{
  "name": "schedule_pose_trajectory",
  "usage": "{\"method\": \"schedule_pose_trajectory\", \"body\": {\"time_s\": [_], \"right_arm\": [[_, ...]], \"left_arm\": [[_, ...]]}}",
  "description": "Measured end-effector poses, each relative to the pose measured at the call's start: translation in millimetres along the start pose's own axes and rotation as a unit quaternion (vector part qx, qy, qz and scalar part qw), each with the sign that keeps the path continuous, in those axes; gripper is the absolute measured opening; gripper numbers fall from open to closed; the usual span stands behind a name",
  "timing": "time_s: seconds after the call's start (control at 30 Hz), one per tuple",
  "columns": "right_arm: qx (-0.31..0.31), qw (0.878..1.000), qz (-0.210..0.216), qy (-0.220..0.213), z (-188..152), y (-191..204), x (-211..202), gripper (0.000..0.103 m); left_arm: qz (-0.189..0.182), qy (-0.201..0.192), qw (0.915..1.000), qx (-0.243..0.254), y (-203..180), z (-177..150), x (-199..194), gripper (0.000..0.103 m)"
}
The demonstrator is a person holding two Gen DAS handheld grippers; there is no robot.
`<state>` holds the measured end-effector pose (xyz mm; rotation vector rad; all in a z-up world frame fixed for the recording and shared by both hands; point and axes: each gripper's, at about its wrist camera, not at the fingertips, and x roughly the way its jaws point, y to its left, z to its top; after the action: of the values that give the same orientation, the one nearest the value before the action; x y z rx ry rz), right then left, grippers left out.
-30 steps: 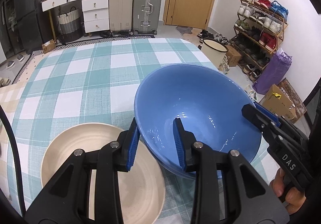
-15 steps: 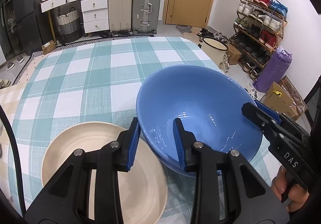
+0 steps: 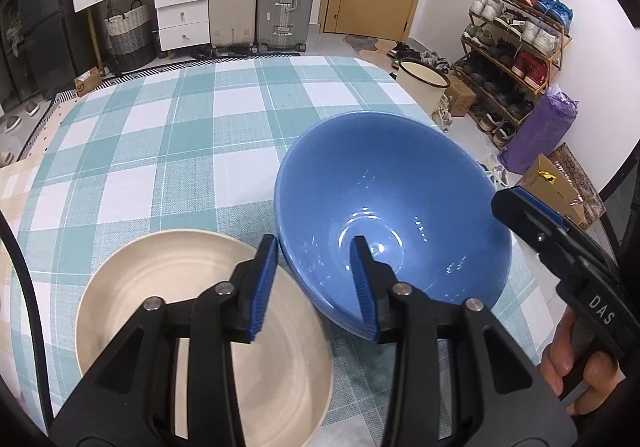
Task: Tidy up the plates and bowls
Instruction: 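Open both grippers and release the nested bowl, then close both grippers on the rim of the nested light-blue bowls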
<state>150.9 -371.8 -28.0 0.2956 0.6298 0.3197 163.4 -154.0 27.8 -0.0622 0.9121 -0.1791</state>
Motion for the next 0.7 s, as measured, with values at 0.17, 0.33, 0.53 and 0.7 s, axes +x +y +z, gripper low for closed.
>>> {"method": "schedule_pose_trajectory", "body": {"time_s": [0.17, 0.33, 0.53, 0.7], "right_arm": [[0.019, 1.000, 0.008, -0.004, 2.8, -5.4, -5.1, 0.074], [0.038, 0.999, 0.005, 0.002, 3.0, -13.7, -1.6, 0.093], [0.051, 0.999, -0.006, 0.016, 0.6, -19.6, 7.6, 0.101], [0.066, 0.997, 0.003, 0.031, -4.0, -26.9, 16.5, 0.101]], "left_arm": [[0.003, -0.002, 0.9999, -0.016, 4.7, 3.7, -0.9, 0.072], [-0.003, -0.004, 0.9994, -0.035, 13.2, 7.6, 2.9, 0.086], [-0.034, -0.002, 0.9968, -0.073, 26.6, 7.4, 12.6, 0.102], [-0.043, 0.012, 0.9951, -0.088, 30.2, 3.7, 25.0, 0.102]]}}
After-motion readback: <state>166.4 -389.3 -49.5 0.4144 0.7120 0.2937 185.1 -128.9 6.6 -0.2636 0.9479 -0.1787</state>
